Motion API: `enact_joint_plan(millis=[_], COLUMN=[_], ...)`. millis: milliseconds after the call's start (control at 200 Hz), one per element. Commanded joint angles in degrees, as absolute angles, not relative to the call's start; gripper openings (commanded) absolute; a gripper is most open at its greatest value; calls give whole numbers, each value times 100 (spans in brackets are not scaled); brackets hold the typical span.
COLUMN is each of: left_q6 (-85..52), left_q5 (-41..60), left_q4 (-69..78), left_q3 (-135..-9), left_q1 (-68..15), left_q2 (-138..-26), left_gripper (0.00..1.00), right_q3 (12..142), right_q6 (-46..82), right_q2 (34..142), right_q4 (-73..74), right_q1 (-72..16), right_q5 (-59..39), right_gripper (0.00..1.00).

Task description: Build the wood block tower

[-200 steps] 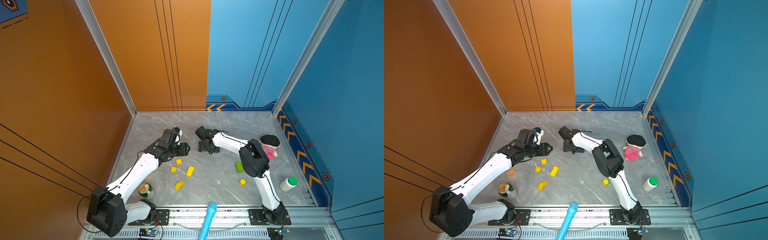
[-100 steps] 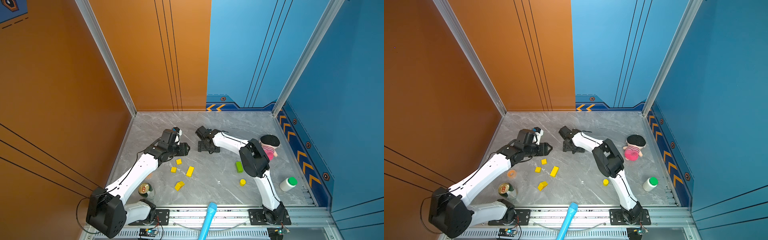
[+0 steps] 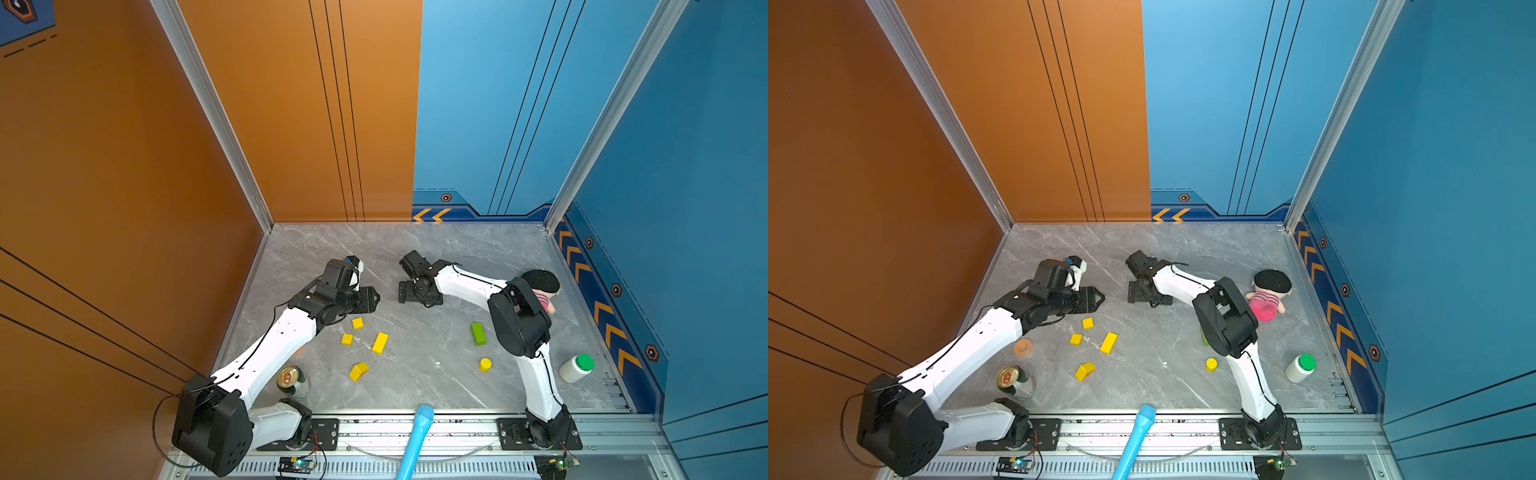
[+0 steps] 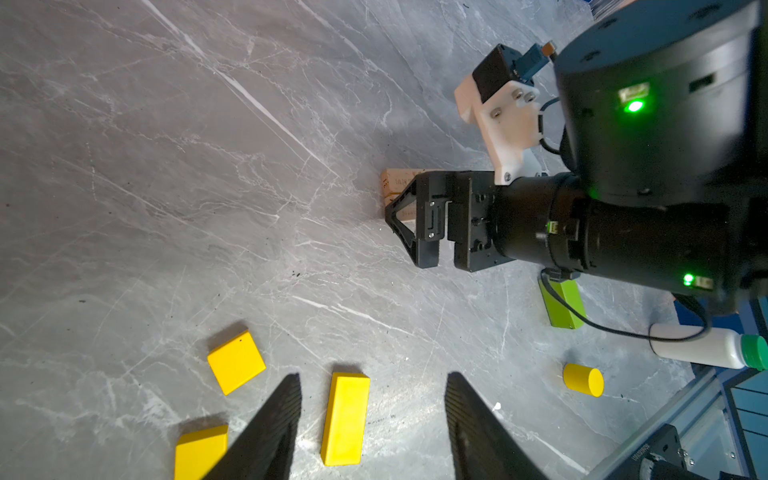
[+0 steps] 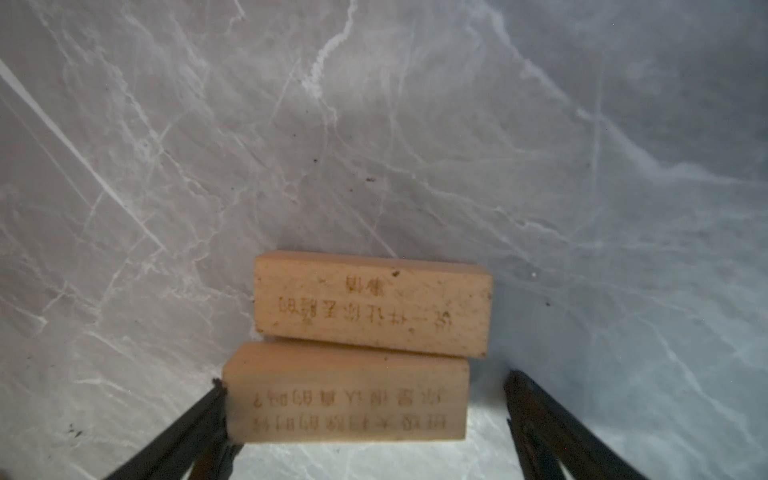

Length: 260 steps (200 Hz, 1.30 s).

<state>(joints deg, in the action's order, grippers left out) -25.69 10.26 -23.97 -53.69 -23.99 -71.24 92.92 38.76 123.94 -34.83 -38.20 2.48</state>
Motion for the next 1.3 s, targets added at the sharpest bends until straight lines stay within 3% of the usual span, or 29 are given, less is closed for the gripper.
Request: enact_joint_plan(millis=[0, 511, 796, 1001, 1096, 1296], left_q6=[-2470, -2487, -2495, -2496, -2500, -2504], left_q5=[964, 975, 956, 957, 952, 944], left_q4=[-2505, -2505, -2500, -2496, -2487, -2487], left_q3=[-5344, -5328, -5316, -5316, -5316, -5315], left_q1=[-2345, -2341, -2357, -2373, -2379, -2387], left_q2=[-7031, -7006, -6996, -7013, -7022, -7031], left_gripper=[58, 58, 57, 57, 57, 57], right_q3=[8953, 8500, 8244, 8260, 8275, 8484], right_q6=[3868, 3833, 3773, 3636, 3632, 3588], right_q2=[12770, 12475, 12027, 11711, 11646, 11728], right_q4=[-3517, -2961, -3149, -3799, -3896, -4101], right_q1=[-3748, -3622, -3616, -3671, -3701, -3778], right_q5=[-465, -1246, -1103, -475, -285, 10], right_gripper=[98, 100, 100, 100, 98, 81])
